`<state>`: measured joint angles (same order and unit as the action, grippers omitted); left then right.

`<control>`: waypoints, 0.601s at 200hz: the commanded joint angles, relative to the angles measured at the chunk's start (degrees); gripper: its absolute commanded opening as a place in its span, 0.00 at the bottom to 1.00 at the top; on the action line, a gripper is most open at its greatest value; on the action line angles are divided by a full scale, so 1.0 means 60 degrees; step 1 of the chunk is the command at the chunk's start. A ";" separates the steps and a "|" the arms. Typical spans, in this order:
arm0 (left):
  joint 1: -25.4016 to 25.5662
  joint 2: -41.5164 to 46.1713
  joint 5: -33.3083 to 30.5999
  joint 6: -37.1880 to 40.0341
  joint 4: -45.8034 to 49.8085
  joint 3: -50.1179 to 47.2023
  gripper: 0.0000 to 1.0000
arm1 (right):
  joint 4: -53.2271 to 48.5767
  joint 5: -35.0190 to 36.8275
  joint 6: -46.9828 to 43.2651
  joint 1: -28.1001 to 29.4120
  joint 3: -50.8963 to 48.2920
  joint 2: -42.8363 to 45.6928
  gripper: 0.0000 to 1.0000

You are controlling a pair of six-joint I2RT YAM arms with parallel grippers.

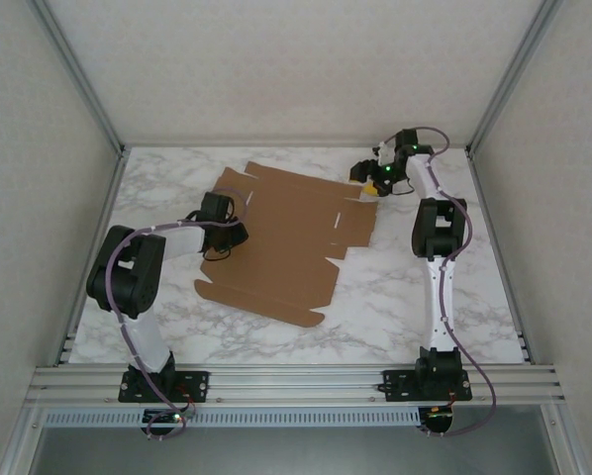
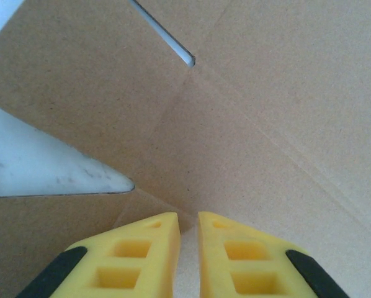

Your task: Fold the paper box

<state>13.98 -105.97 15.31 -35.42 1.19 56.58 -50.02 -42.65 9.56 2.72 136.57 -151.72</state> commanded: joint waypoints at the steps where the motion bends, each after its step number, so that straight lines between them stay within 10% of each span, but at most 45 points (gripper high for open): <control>1: -0.0132 -0.0556 -0.0651 0.0337 0.1046 -0.0051 0.18 | -0.0598 -0.0876 0.0047 0.0153 -0.0483 0.0072 0.64; 87: -0.0132 -0.0211 -0.0606 0.0326 0.0946 -0.0248 0.18 | 0.1232 -0.0794 0.0794 0.0362 -0.1674 0.0722 0.12; 120: -0.0168 0.0134 -0.0272 0.0234 0.1029 -0.0021 0.19 | 0.3016 -0.0755 0.0728 0.0406 -0.3475 0.2008 0.09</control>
<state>13.87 -106.04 15.14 -34.44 1.45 56.95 -39.72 -46.35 13.61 3.75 122.96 -146.47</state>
